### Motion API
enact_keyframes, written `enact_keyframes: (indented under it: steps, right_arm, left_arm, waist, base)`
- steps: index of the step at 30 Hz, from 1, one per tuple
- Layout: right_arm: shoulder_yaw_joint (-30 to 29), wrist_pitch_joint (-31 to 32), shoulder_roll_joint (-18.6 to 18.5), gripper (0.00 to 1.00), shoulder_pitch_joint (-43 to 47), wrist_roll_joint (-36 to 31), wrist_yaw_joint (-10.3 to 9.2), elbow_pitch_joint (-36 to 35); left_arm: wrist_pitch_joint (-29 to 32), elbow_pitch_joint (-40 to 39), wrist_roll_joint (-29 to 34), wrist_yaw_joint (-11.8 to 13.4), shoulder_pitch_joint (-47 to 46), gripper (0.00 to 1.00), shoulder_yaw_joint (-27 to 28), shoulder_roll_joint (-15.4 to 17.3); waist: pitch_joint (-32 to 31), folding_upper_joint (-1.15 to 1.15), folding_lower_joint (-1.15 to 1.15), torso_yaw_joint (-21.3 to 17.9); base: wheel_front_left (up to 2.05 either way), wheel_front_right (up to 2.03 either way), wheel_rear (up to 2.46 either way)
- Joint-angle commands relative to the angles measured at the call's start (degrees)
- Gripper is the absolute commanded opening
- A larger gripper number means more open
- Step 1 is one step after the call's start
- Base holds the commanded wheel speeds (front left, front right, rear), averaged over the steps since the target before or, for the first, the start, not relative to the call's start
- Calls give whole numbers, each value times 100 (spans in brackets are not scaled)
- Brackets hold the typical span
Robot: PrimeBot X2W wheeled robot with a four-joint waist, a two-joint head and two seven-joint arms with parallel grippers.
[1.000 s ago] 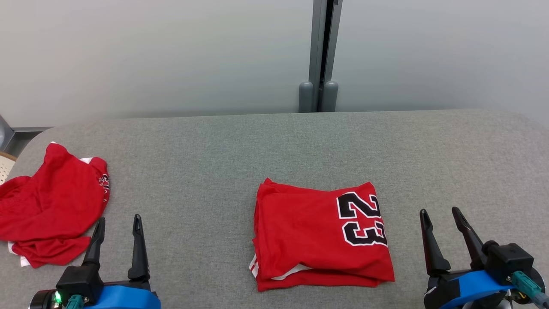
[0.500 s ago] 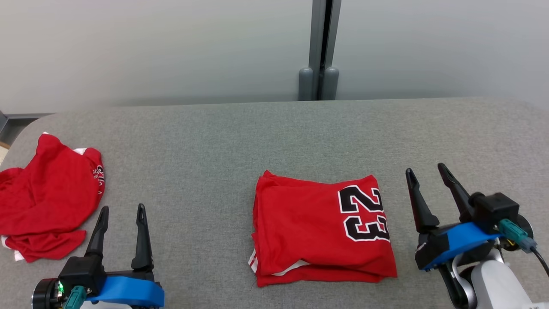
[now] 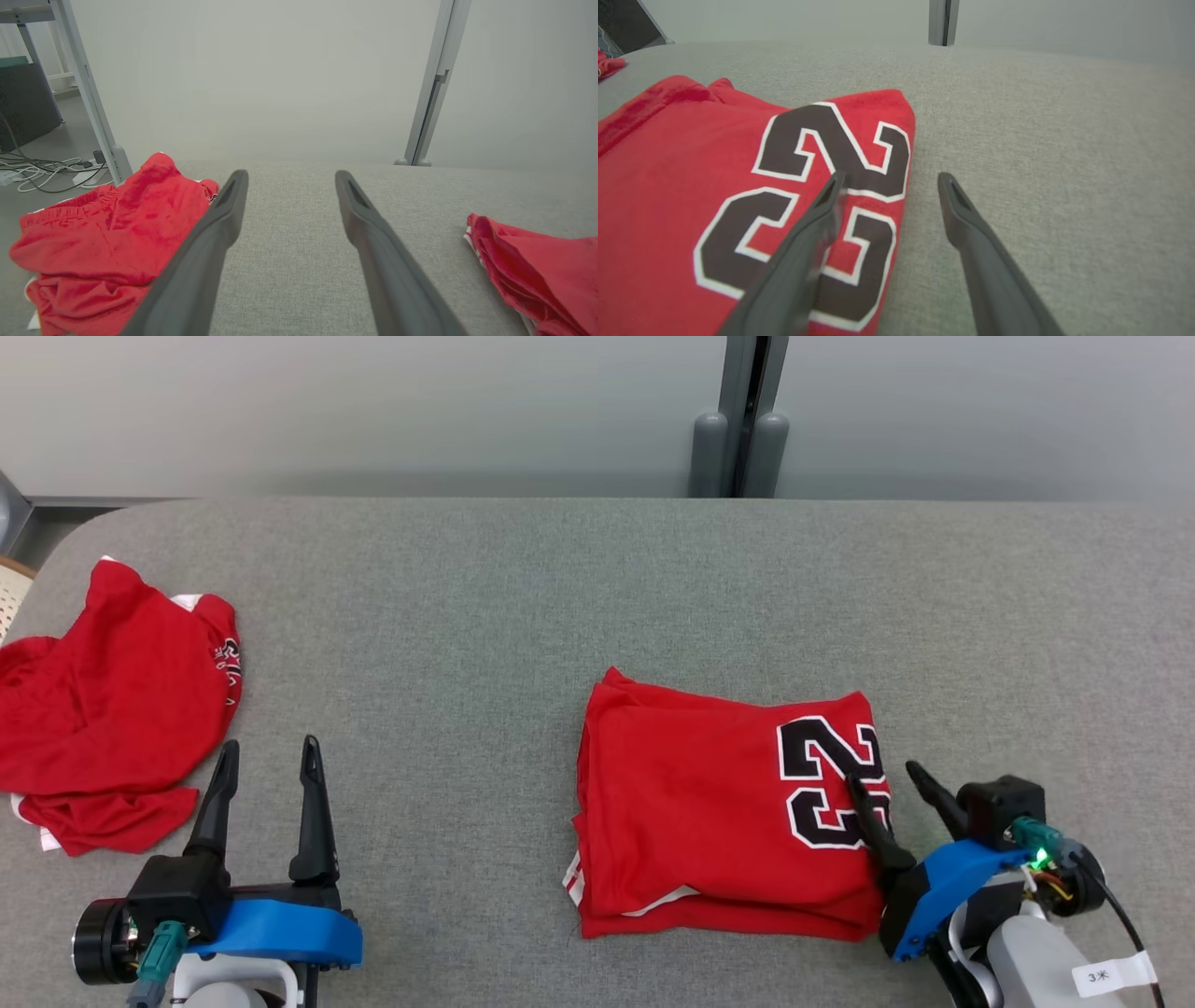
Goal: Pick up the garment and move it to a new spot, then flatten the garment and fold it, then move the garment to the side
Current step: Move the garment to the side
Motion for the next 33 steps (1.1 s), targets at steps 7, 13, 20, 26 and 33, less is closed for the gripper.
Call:
enact_keyframes:
  steps: [7, 13, 20, 26, 33]
  right_arm:
    - [313, -101, 43, 100, -196, 254, -1, 691]
    - [694, -58, 155, 56, -155, 560, 6, 976]
    - [833, -370, -134, 0, -476, 815, -6, 873]
    - [726, -502, -435, 0, -835, 851, -5, 782]
    - [417, -585, -849, 0, -1170, 875, -5, 707]
  left_arm:
    - [-25, 31, 96, -53, -207, 100, 37, -82]
    - [-25, 53, 123, -97, -267, 100, 66, -153]
    - [-25, 57, 150, -144, -287, 100, 142, -216]
    - [-25, -6, 189, -194, -380, 100, 200, -249]
    - [-25, -140, 258, -247, -628, 100, 317, -231]
  waist:
    - [163, 0, -1, 21]
    - [216, 0, -1, 4]
    - [276, 0, -1, -79]
    - [463, 0, -1, -281]
    - [945, 0, -1, -772]
  base:
    - [0, 0, 0]
    - [0, 0, 0]
    - [0, 0, 0]
    - [0, 0, 0]
    - [0, 0, 0]
